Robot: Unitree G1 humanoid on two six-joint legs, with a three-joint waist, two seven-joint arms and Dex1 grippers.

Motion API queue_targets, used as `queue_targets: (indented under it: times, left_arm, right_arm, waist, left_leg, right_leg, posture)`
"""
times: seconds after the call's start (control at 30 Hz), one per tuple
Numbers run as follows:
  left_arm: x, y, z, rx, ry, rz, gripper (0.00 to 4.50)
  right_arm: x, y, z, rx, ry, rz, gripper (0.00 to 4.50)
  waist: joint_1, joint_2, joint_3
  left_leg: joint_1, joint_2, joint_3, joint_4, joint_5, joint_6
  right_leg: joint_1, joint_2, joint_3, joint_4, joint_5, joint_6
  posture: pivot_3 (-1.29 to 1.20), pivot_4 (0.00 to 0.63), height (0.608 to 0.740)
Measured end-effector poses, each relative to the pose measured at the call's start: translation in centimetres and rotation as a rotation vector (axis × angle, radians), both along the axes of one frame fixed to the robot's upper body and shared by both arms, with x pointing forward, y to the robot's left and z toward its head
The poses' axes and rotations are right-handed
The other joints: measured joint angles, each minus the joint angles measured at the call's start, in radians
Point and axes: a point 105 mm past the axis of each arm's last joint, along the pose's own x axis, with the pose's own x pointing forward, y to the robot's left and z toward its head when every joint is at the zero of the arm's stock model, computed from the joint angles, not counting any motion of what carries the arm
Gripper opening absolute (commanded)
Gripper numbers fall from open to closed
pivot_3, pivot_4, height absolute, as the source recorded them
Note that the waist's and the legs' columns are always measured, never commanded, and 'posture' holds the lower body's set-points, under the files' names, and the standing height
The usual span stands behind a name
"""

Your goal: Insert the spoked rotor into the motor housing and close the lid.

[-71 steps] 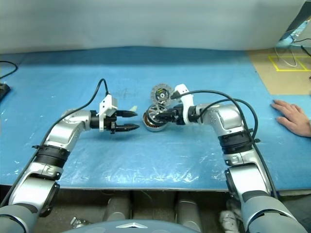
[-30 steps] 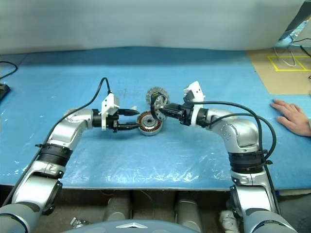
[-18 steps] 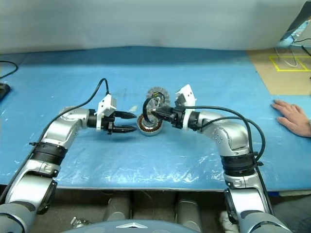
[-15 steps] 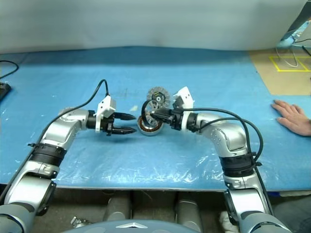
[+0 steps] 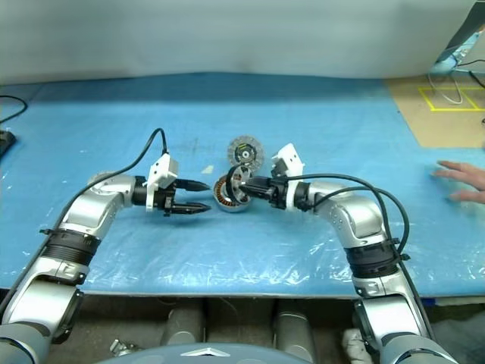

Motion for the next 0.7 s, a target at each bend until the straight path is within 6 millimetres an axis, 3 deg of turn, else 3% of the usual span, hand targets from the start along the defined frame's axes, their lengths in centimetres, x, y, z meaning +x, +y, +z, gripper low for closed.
queue_targets:
  times: [0.47, 0.7]
  left_arm:
    - [0.1, 0.0, 0.0, 0.003, -0.012, 0.002, 2.97]
    - [0.1, 0.1, 0.0, 0.005, -0.014, 0.005, 2.97]
  right_arm:
    - [0.8, -0.2, -0.5, -0.065, -0.053, 0.000, 1.32]
    - [0.5, 0.0, -0.8, -0.098, -0.077, 0.034, 3.46]
  waist:
    - [0.000, 0.000, 0.000]
    - [0.000, 0.000, 0.000]
  left_leg:
    - [0.000, 0.000, 0.000, 0.000, 0.000, 0.000]
    - [0.000, 0.000, 0.000, 0.001, 0.000, 0.000]
  right_leg:
    - [0.000, 0.000, 0.000, 0.000, 0.000, 0.000]
    - [0.000, 0.000, 0.000, 0.000, 0.000, 0.000]
  posture:
    - [0.00, 0.150, 0.740]
    - [0.00, 0.150, 0.740]
